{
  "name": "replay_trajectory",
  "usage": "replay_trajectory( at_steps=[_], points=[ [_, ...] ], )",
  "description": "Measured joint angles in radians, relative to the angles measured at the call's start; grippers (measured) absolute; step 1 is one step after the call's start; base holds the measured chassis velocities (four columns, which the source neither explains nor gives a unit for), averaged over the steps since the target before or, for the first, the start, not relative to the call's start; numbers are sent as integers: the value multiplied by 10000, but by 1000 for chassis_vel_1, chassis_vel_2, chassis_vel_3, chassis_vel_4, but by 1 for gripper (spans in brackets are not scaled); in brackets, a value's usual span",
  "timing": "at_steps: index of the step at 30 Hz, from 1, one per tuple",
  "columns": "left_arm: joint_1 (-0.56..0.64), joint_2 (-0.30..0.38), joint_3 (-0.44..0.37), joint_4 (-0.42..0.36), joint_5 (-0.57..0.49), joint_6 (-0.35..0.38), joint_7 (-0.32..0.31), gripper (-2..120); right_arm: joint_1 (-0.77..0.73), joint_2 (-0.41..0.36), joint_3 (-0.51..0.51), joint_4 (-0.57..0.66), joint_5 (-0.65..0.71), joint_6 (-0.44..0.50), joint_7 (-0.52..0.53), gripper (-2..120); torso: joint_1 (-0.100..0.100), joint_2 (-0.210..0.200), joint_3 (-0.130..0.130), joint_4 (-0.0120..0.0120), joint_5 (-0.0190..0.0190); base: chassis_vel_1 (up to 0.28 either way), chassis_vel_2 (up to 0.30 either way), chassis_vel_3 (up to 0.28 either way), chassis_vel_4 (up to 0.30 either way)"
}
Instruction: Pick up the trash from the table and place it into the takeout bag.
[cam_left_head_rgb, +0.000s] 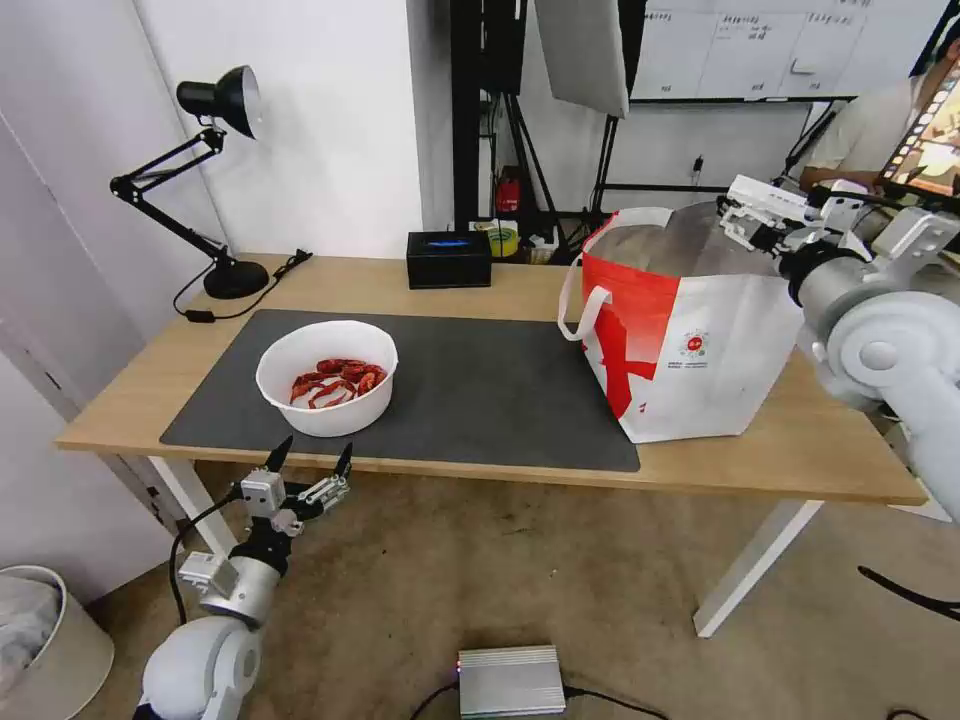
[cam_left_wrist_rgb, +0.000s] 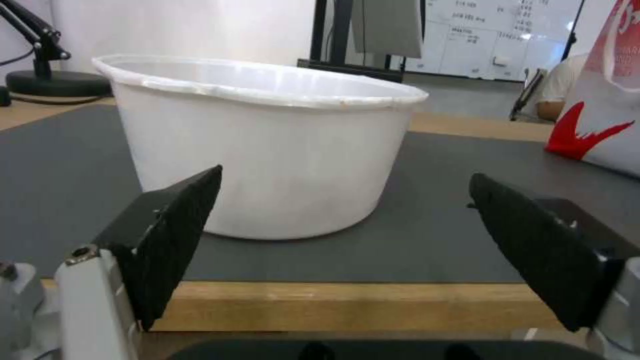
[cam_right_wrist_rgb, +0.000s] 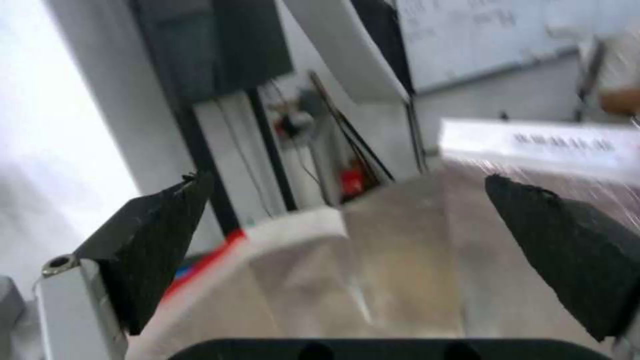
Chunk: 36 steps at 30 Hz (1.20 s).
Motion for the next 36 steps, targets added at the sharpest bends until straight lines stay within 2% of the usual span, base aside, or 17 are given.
replay_trajectory(
  at_steps=[2,4,5,8,17,23,30,33,36],
  points=[
    [0,0,-2,-5,-1,0,0,100,-154,2,27,80,-233,312,-308,100,0,0,0,0,0,0,0,0,0],
    [5,-8,-6,-23,-4,0,1,100,-606,28,124,312,-671,1029,-1038,100,-1,-1,0,0,0,0,0,0,0],
    [5,-8,-6,-23,-4,0,1,100,-606,28,124,312,-671,1029,-1038,100,-1,-1,0,0,0,0,0,0,0],
    [9,-14,-10,-49,-7,0,1,100,-1309,40,287,555,-1334,1872,-2055,100,-1,0,0,0,0,0,0,0,0],
    [47,-25,-4,-110,2,0,2,100,-2504,124,584,1025,-2146,3072,-3342,100,0,0,1,0,0,0,0,0,0],
    [65,-25,-11,-164,6,0,2,100,-3189,367,889,1374,-2633,3301,-3691,100,0,0,1,1,-1,0,0,0,0],
    [86,-8,-29,-218,6,8,-4,100,-5011,941,2067,1887,-3603,3509,-4112,100,0,0,1,0,0,0,0,0,0],
    [81,-9,-18,-235,2,13,-5,100,-6247,1330,2789,2188,-4163,3619,-4379,100,-1,1,0,-2,2,0,0,0,0],
    [80,-4,-13,-241,-1,15,-5,100,-6540,1441,2944,2248,-4370,3670,-4469,100,-1,0,0,-2,1,0,0,0,0]
  ],
)
